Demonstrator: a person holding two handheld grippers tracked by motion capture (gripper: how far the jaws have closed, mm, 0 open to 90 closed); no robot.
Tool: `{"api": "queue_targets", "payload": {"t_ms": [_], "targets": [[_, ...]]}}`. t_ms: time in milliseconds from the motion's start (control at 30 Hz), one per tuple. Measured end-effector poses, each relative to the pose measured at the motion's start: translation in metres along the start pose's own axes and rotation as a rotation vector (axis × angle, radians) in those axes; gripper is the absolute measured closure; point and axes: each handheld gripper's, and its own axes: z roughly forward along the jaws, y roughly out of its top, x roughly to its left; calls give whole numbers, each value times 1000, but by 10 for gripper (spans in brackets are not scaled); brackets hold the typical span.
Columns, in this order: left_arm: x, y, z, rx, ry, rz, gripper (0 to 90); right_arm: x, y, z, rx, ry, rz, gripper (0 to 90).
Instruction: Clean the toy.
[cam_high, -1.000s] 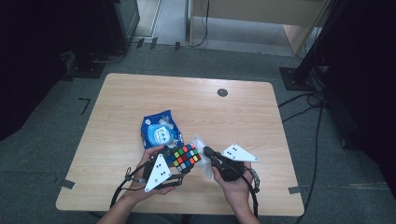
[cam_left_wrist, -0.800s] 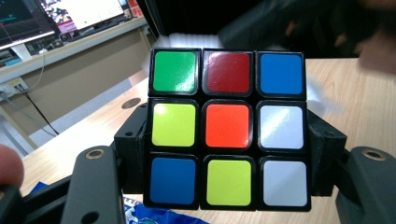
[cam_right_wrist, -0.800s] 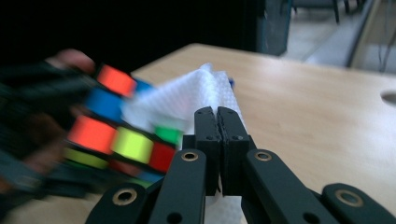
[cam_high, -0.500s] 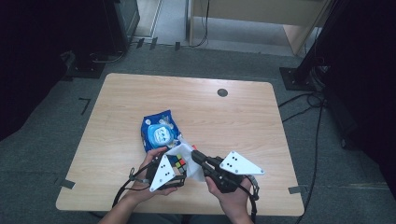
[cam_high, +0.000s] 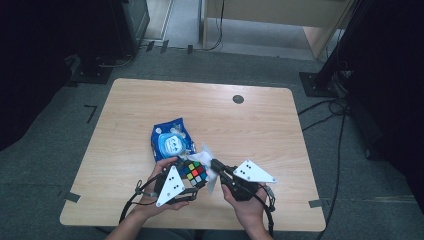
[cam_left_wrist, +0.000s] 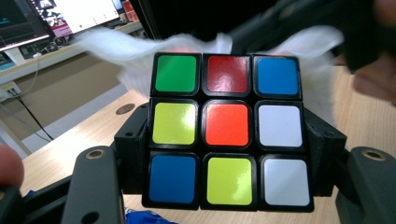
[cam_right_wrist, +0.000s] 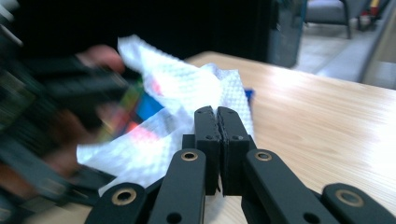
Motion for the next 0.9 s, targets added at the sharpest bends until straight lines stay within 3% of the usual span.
{"api": "queue_targets", "payload": {"t_ms": [33, 67, 133, 200, 333, 633, 667, 733, 833, 900], "targets": [[0, 1, -1, -16, -4, -7, 340, -3, -3, 4, 49, -38, -38, 887], [0, 2, -1, -19, -2, -5, 340, -10, -8, 12, 140, -68, -74, 886], [0, 2, -1, -15, 13, 14, 340, -28, -19, 17, 206, -107, -44, 886], [1, 1, -1, -8, 16, 12, 340, -45, -24, 14, 211, -159, 13, 887], [5, -2, 0, -5, 20, -3, 340, -60, -21, 0, 172, -239, 11, 888], [5, -2, -1, -8, 26, -4, 340, -61, -22, 0, 173, -278, -9, 864], [6, -2, -1, -8, 27, -4, 340, -61, -22, 0, 172, -306, 0, 773], [6, -2, -1, -7, 27, -5, 340, -66, -20, 0, 171, -299, 55, 544], [7, -3, -1, -7, 30, -7, 340, -66, -17, -1, 158, -266, 125, 389], [8, -3, -1, -4, 32, -9, 340, -61, -11, -3, 136, -231, 145, 329]]}}
